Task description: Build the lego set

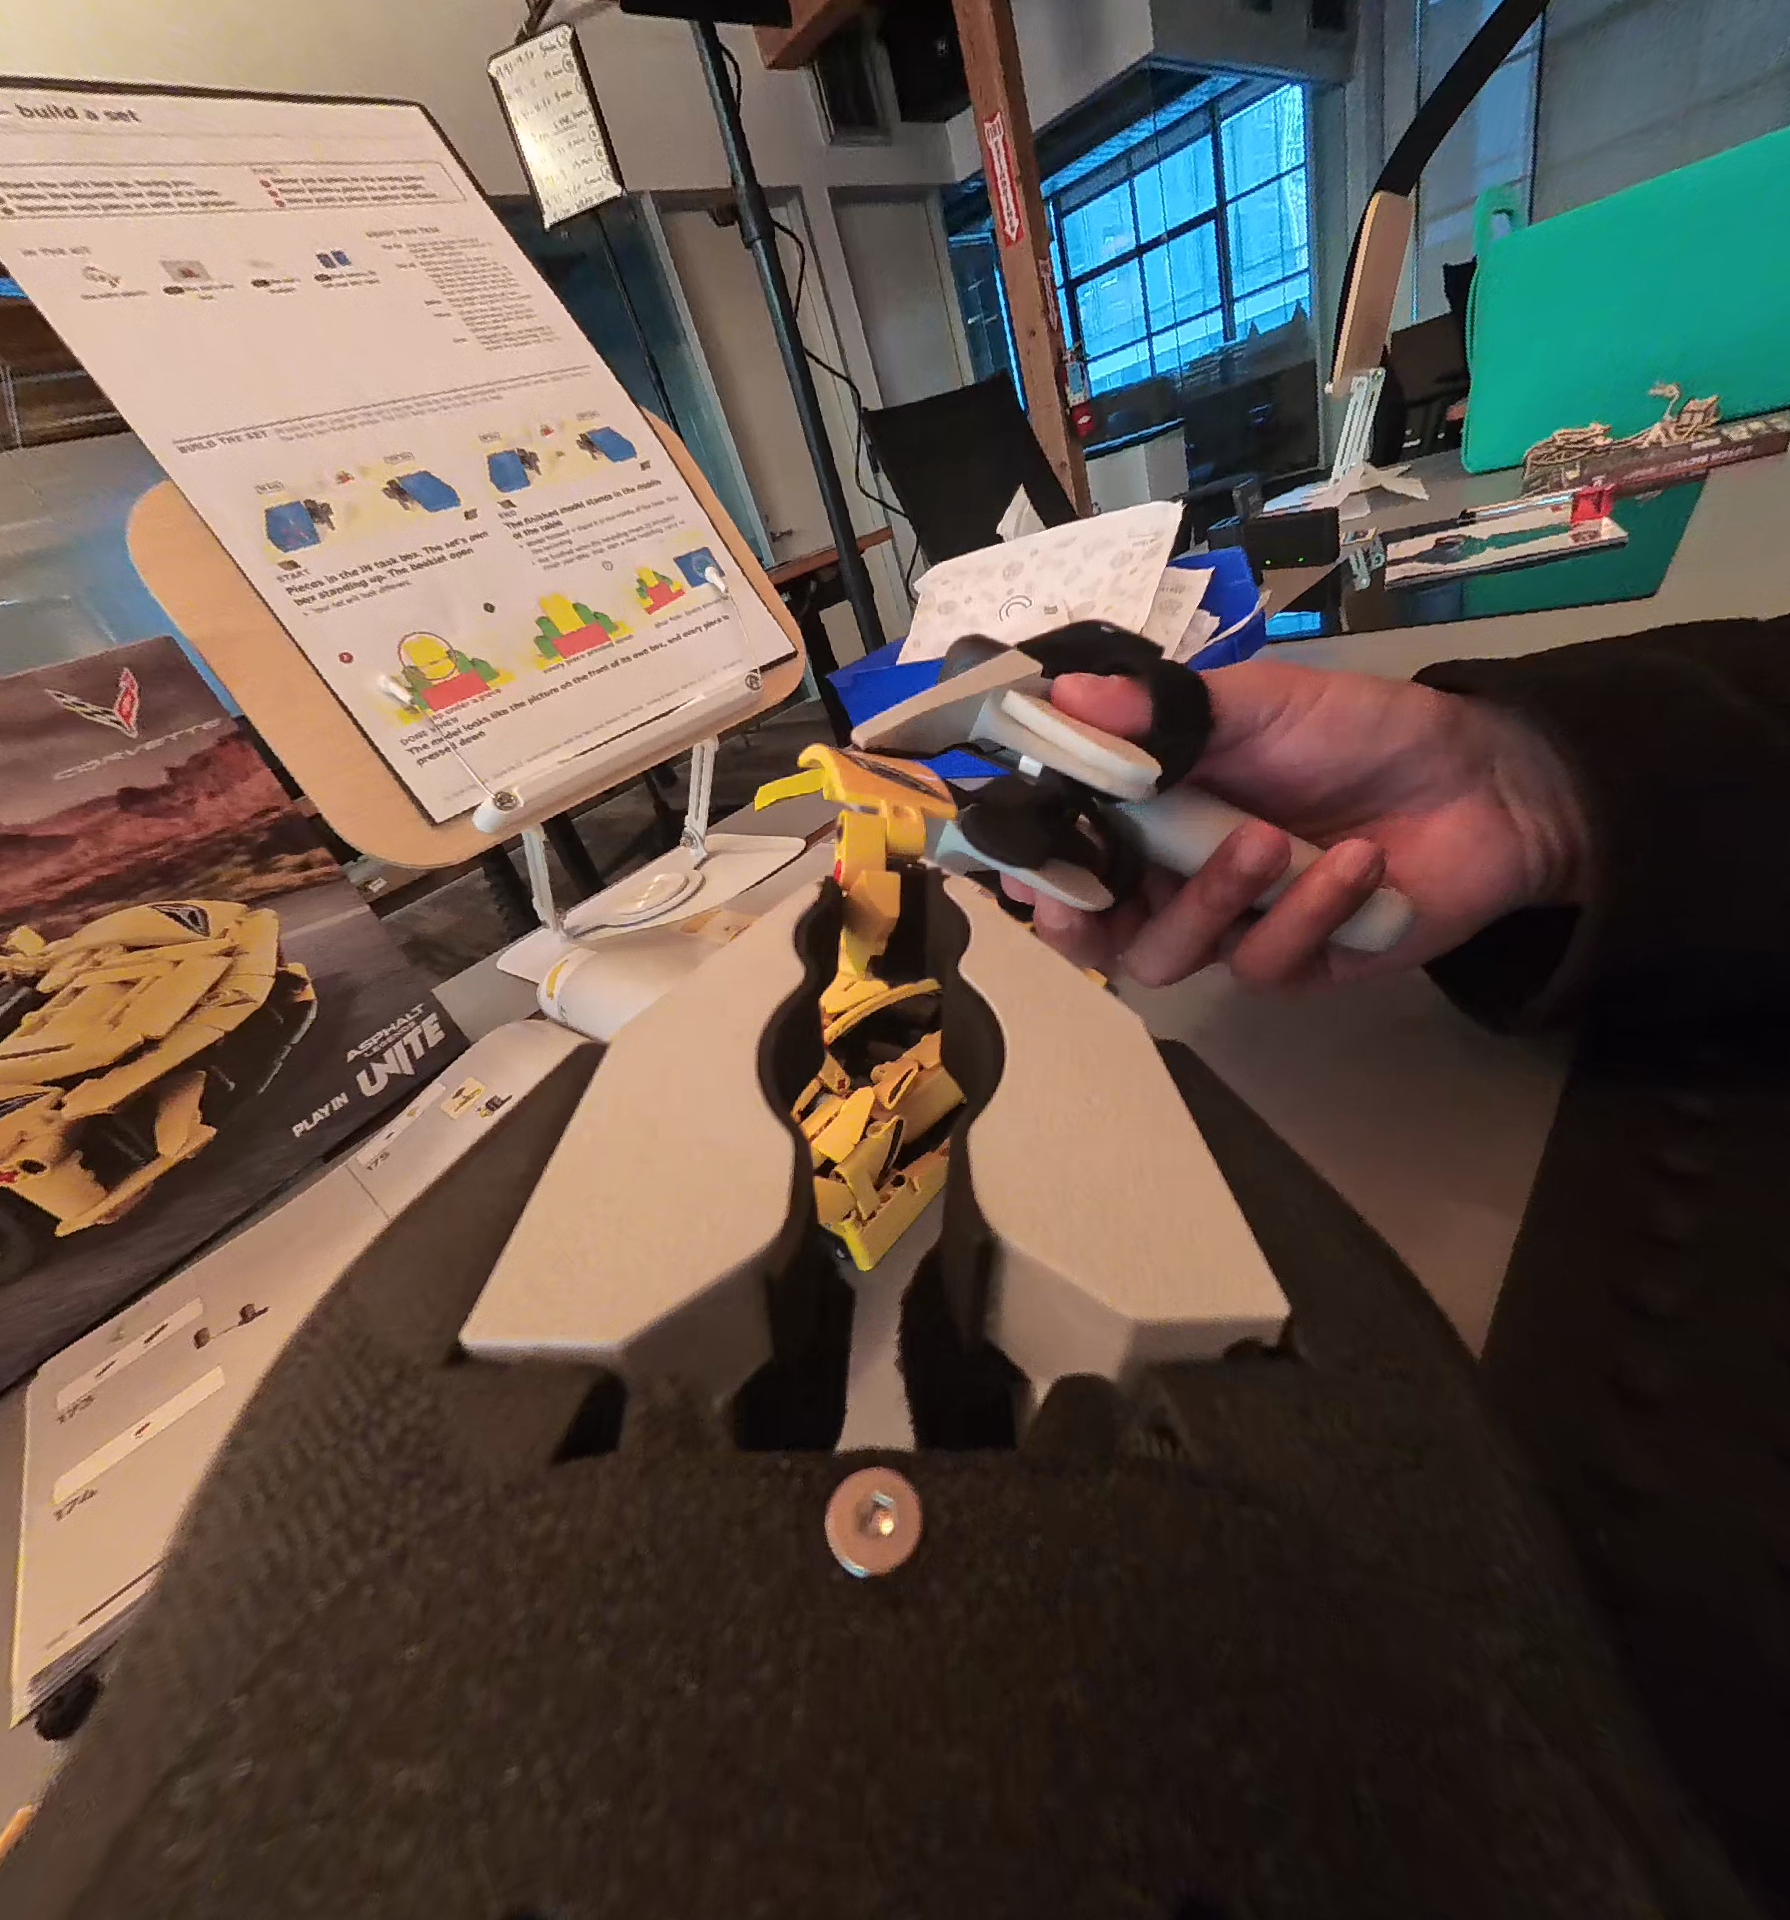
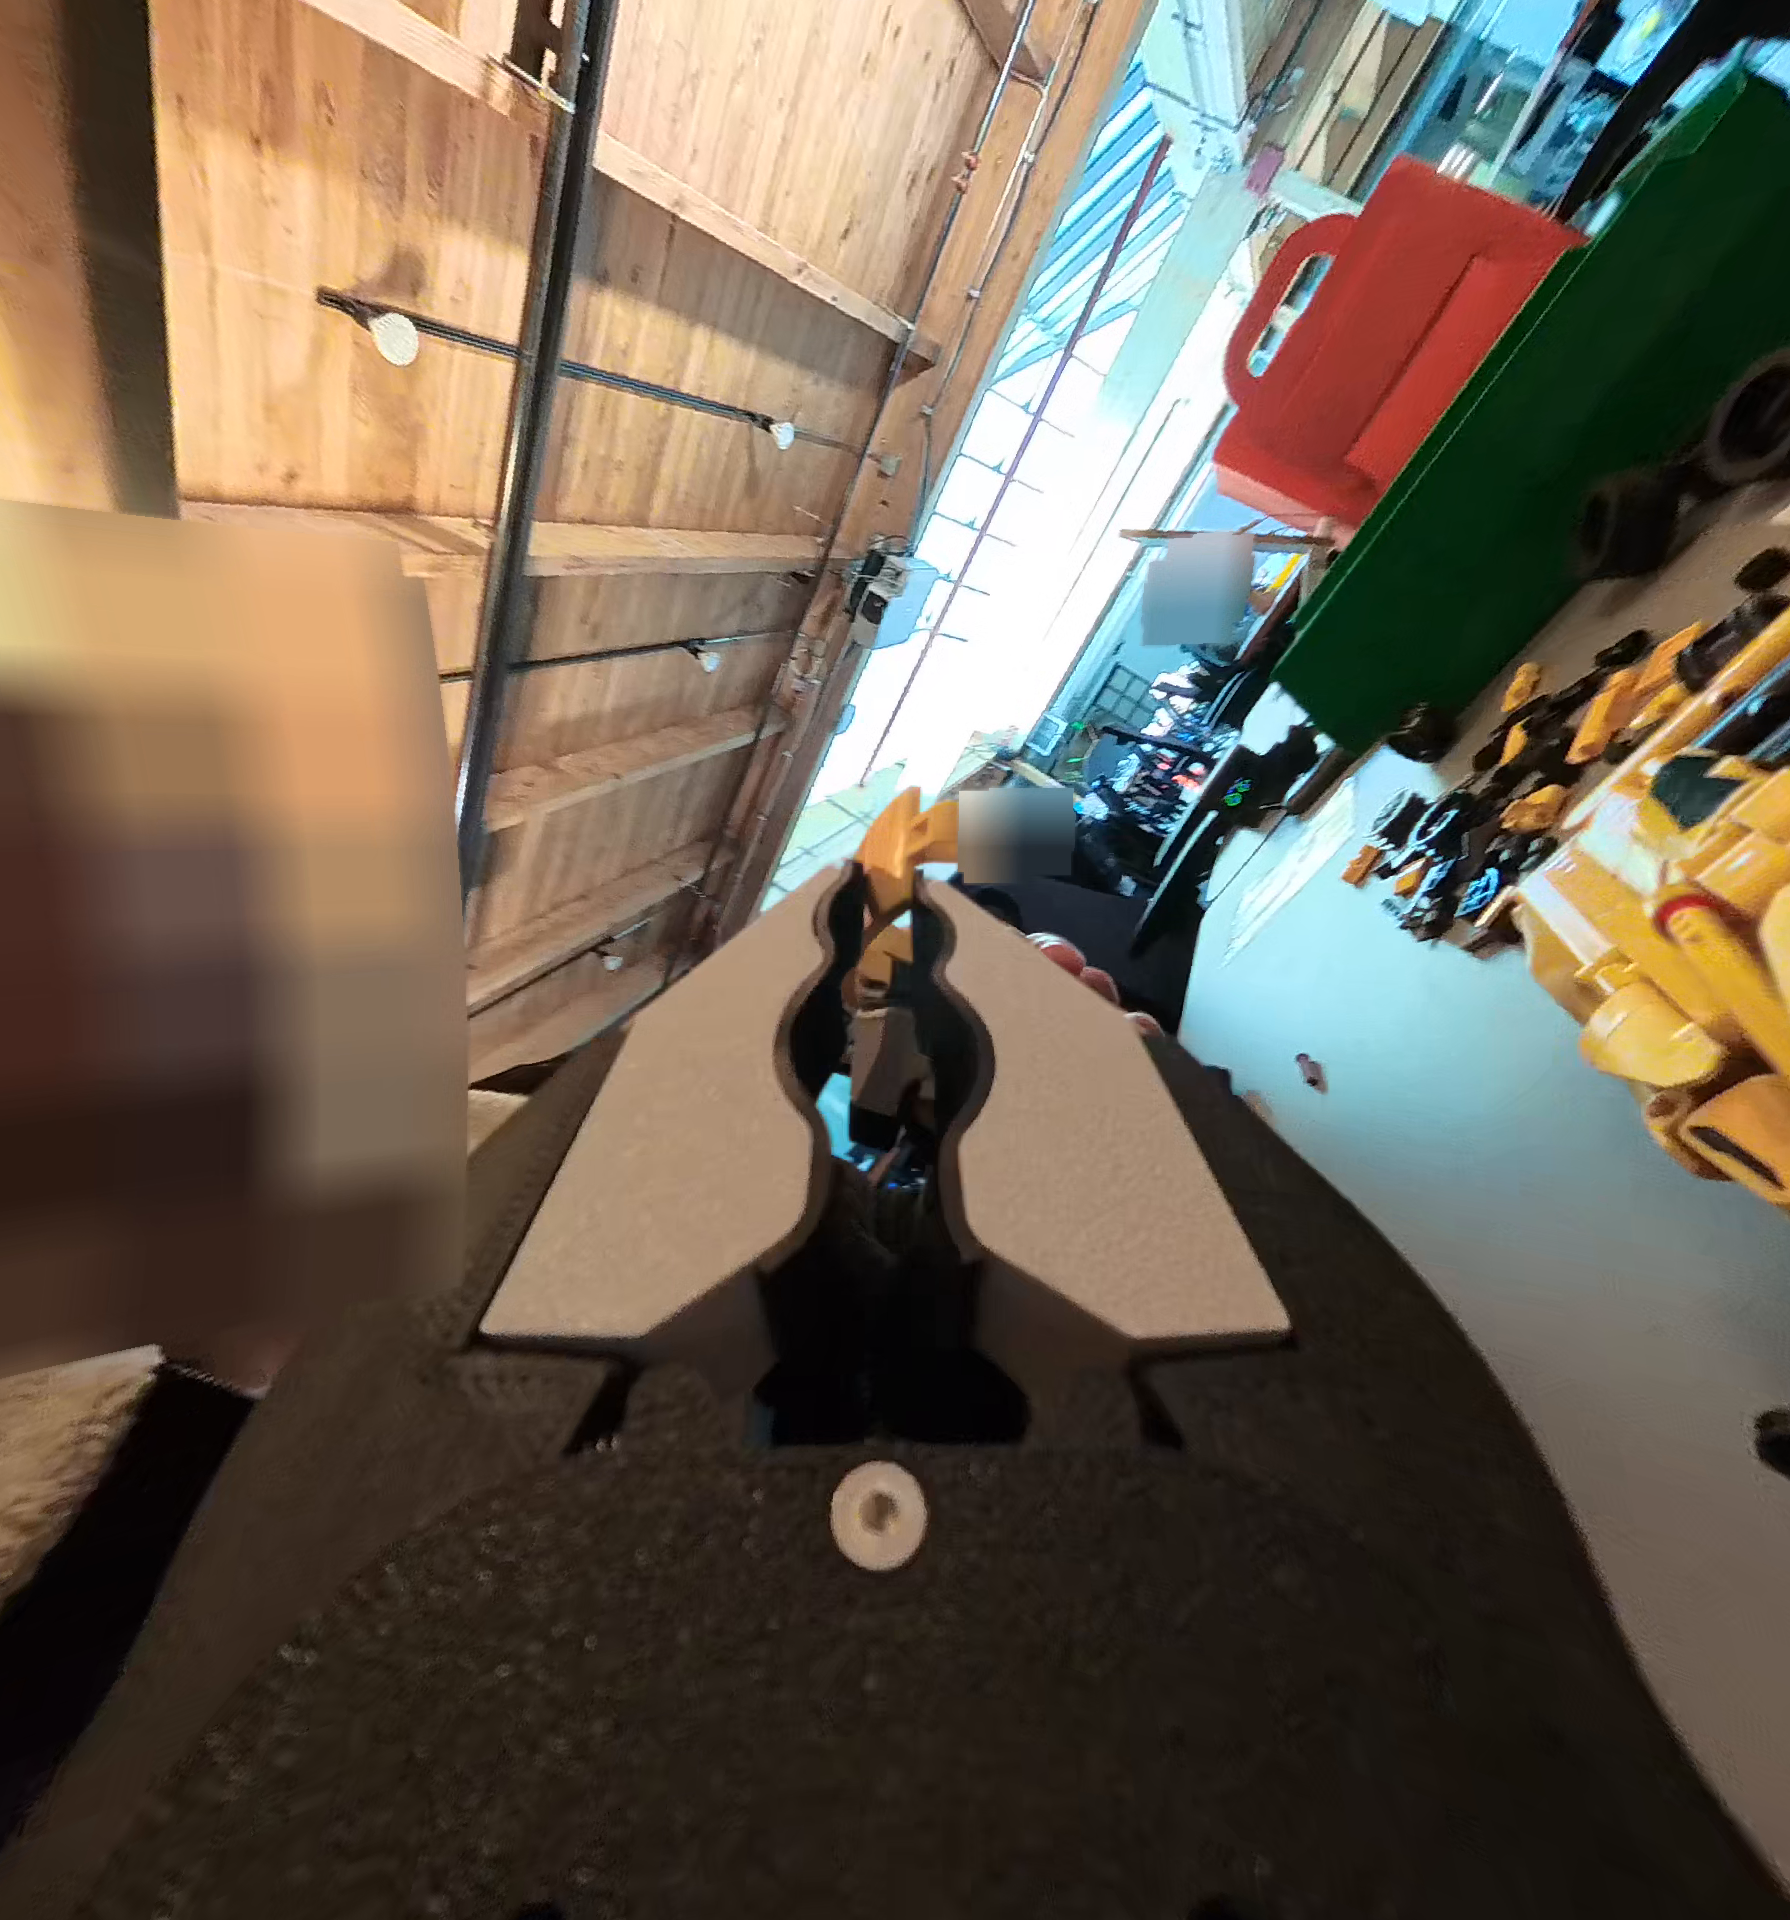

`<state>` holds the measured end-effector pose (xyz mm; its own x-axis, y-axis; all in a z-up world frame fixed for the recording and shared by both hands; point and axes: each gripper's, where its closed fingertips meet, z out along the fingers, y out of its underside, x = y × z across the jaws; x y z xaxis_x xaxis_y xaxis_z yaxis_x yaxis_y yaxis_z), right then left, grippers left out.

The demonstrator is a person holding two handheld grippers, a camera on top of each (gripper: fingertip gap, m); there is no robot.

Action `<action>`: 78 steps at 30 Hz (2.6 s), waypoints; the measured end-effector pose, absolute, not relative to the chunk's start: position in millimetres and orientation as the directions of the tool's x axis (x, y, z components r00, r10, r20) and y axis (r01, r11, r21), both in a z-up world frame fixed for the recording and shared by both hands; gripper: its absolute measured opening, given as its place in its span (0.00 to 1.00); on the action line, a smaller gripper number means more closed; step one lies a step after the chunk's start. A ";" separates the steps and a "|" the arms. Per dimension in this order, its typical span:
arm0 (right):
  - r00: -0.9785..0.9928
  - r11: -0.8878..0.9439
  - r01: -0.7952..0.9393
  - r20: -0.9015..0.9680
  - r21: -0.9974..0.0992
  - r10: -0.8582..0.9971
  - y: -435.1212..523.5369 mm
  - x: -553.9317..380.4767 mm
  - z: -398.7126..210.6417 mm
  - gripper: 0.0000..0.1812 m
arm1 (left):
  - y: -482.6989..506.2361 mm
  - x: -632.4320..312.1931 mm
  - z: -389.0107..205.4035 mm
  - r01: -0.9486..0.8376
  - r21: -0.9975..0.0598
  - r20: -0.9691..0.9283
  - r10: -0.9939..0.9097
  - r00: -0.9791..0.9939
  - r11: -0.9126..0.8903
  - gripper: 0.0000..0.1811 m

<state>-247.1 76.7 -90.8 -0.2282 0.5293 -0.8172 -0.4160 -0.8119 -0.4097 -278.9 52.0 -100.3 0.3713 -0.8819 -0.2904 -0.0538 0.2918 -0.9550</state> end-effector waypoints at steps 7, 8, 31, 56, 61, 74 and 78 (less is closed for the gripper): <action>0.252 -0.517 -0.329 -0.601 -0.790 0.758 85.0 -245.4 -99.4 0.10 | 64.0 -280.5 -110.1 -0.017 -0.996 -0.091 -0.934 0.344 0.091 0.09; 0.362 -0.408 -0.263 -0.481 -0.874 0.798 86.4 -244.4 -100.7 0.14 | 67.2 -283.2 -109.6 0.006 -0.999 -0.048 -0.937 0.346 0.053 0.09; 0.646 0.129 0.527 0.494 -0.840 0.583 93.8 -240.3 -137.4 0.12 | 72.9 -289.2 -116.0 0.165 -0.895 0.432 -0.897 0.096 -0.414 0.09; 0.470 0.294 0.728 0.763 -0.619 0.443 84.8 -243.1 -133.1 0.01 | 70.5 -277.7 -136.7 0.060 -0.888 0.460 -0.882 0.102 -0.456 0.09; 0.322 0.214 0.856 0.809 -0.471 0.492 78.7 -228.8 -151.6 0.01 | 64.4 -266.4 -156.1 -0.060 -0.919 0.378 -0.914 0.146 -0.390 0.10; 0.320 -0.211 0.868 0.183 -0.449 0.930 37.2 -193.1 -241.3 0.01 | 84.8 -278.9 -138.2 0.141 -0.891 0.451 -0.879 0.156 -0.432 0.17; 0.331 -0.225 0.860 0.165 -0.458 0.929 38.3 -194.0 -240.0 0.01 | 83.4 -278.2 -137.9 0.138 -0.898 0.435 -0.886 0.160 -0.417 0.17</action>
